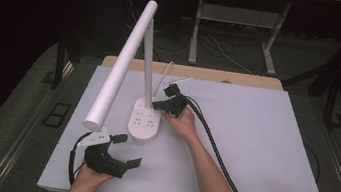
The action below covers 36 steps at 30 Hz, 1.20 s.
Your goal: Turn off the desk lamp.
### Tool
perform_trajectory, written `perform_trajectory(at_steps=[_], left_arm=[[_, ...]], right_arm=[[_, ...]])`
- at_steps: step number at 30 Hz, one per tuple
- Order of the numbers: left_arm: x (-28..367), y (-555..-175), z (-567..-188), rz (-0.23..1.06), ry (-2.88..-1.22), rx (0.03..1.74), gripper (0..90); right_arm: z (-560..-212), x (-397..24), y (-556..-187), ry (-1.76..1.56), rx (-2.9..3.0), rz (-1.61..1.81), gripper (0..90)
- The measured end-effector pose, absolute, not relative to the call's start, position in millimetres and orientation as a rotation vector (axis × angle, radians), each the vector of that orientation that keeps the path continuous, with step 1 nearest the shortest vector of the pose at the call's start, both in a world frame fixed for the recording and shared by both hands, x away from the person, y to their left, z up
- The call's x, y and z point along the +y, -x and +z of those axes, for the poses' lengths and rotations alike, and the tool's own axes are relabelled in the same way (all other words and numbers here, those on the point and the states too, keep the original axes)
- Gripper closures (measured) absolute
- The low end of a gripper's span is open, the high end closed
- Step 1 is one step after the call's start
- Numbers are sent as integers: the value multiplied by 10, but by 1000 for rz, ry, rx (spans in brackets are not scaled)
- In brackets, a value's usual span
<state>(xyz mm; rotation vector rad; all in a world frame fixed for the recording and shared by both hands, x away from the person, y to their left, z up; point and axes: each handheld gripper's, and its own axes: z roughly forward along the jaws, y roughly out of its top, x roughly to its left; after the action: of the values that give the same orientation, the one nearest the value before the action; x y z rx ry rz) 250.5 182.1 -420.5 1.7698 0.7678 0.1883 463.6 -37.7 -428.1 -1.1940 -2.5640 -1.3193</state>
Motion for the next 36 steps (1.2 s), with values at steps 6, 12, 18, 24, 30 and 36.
perform_trajectory(at_steps=[6,12,18,24,30,36], left_arm=[[1823,-2504,-4204,188,-1770,767,0],[1819,-2508,-4207,187,-1770,769,0],[1823,-2508,-4207,188,-1769,773,0],[1821,-2509,-4210,189,-1769,775,0],[1813,-2516,-4215,189,-1772,775,0],[1808,-2517,-4217,186,-1772,775,0]], right_arm=[[-4251,-425,-4617,1222,-2561,-1310,900],[-4200,-526,-4598,1207,-2546,-1360,900],[-4082,-627,-4536,1191,-2548,-1378,899],[-3964,-797,-4468,1176,-2564,-1406,810],[-3790,-987,-4356,1158,-2554,-1437,709],[-3691,-1142,-4219,1155,-2607,-1460,521]])
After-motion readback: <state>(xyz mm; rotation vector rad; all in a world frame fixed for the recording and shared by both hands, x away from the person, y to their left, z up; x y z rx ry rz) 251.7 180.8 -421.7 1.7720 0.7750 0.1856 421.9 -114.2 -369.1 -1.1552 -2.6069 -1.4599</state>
